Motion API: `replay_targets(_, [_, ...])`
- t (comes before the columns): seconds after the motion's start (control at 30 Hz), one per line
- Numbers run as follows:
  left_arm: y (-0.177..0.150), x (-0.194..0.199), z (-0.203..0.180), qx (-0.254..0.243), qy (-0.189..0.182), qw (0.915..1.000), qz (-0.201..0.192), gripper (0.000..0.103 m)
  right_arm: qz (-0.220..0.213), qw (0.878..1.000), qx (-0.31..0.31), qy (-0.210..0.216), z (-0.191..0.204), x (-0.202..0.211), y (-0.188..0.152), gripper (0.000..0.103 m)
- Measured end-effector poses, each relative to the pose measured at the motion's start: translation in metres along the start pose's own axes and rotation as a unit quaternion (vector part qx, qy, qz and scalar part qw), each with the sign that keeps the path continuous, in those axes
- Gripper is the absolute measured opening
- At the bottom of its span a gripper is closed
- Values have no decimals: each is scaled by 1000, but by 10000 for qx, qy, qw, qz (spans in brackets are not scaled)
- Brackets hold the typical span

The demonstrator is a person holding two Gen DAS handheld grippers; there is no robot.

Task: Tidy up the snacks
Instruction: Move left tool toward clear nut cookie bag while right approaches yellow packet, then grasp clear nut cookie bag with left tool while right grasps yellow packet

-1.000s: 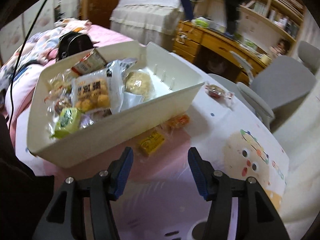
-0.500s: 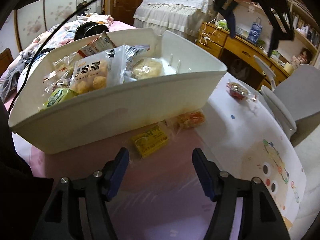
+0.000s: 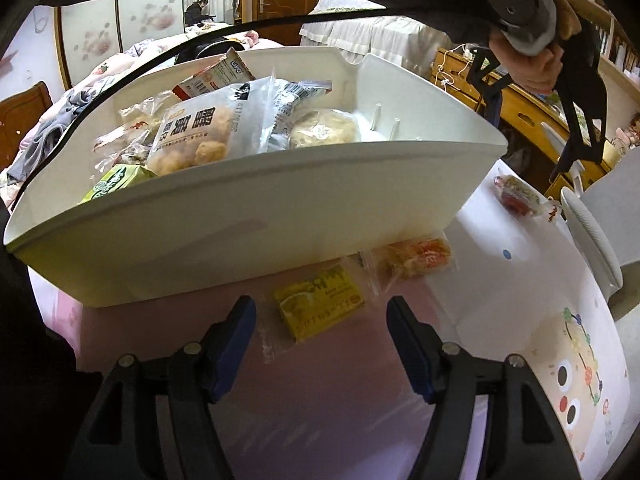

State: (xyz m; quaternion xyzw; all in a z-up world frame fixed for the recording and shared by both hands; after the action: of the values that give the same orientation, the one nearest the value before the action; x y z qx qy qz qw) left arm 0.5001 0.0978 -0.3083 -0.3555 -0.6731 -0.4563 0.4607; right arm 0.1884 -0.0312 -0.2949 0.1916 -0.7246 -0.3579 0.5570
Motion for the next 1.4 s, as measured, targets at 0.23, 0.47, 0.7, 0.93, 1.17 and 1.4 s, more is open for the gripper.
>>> replay_targets(0.23, [-4, -17, -5, 38, -17, 9999, 92, 79, 60, 9996, -230, 117, -6, -12, 3, 70])
replay_targets(0.47, [-7, -31, -5, 192, 21, 9997, 181, 73, 126, 9989, -411, 176, -9, -20, 0, 69])
replay_targets(0.7, [-10, -38, -11, 170, 71, 9997, 171, 51, 9, 9984, -532, 175, -9, -17, -1, 64])
replay_targets(0.93, [-9, -35, -9, 181, 40, 9998, -4, 44, -35, 9992, -344, 191, -4, -11, -1, 57])
replay_targets(1.17, [-12, -30, -11, 208, -28, 9997, -106, 33, 26, 9995, -264, 185, 1, -8, -2, 56])
replay_targets(1.4, [-18, -15, -11, 283, -187, 9993, -176, 32, 157, 9993, -330, 62, -2, -1, -7, 56])
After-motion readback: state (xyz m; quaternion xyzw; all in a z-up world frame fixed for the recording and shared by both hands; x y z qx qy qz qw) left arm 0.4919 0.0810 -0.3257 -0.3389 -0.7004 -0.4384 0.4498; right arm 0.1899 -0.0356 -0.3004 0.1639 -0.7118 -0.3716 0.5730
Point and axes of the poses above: each gripper's, at about its wrist camera, not at the fingertips, and x roughly against the way its jaws point, z to its left, y to its top, the point moved 5 cm from there along -x, roughly the way its jaws point, and after that the axes turned 13 degrees about -z, right-handed, at the moved point
